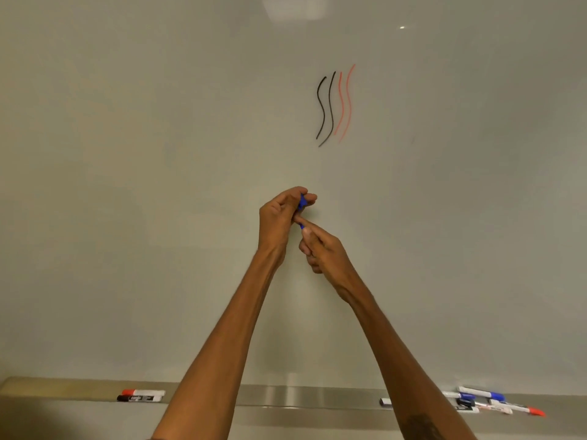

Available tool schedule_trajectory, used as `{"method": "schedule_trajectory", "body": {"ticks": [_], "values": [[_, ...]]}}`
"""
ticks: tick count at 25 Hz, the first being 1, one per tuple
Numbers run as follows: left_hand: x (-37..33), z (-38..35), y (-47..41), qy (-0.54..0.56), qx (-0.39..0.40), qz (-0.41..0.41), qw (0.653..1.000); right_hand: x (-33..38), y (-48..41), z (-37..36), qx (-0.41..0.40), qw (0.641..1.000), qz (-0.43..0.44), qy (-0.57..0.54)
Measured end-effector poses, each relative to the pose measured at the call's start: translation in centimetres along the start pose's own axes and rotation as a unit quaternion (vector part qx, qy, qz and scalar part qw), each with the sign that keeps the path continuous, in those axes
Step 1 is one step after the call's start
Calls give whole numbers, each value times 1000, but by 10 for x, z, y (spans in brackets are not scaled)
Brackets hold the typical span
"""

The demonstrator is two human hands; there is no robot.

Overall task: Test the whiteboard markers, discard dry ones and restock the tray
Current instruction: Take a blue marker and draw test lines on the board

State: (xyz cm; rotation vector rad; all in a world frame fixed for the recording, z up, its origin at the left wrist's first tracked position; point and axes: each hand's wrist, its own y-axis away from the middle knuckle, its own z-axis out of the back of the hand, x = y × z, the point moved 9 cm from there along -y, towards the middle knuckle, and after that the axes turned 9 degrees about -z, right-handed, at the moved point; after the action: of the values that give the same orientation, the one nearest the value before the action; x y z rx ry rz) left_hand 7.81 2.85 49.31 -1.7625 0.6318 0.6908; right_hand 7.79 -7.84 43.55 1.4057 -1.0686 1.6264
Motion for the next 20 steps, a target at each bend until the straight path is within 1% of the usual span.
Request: {"method": "schedule_trajectory", "body": {"ticks": [1,2,3,6,8,10,13,16,18,20], "values": [[-8,-5,-2,-17,9,-16,1000,4,-2,0,5,998,-25,-50],[-17,-7,-5,-31,6,-37,999,14,-1,3,2,997,-22,-75],[-26,-7,-10,-43,-6,-62,997,27,1,10,-11,997,8,-78],[-54,-7,-28,-81,-45,-137,986,72,19,39,-82,985,147,-51],[-70,-7,-43,-106,-66,-177,976,89,24,59,-123,972,182,-83],[-81,-7,-60,-127,-84,-210,966,96,22,74,-141,962,189,-139],[-85,-5,-93,-152,-106,-236,954,105,16,85,-126,956,191,-183],[-87,-15,-114,-199,-86,-263,940,117,12,95,-96,949,189,-234],[-89,-19,-117,-227,-76,-299,924,126,14,104,-95,945,208,-235],[-93,-20,-112,-247,-86,-341,903,132,16,109,-106,942,234,-214]]}}
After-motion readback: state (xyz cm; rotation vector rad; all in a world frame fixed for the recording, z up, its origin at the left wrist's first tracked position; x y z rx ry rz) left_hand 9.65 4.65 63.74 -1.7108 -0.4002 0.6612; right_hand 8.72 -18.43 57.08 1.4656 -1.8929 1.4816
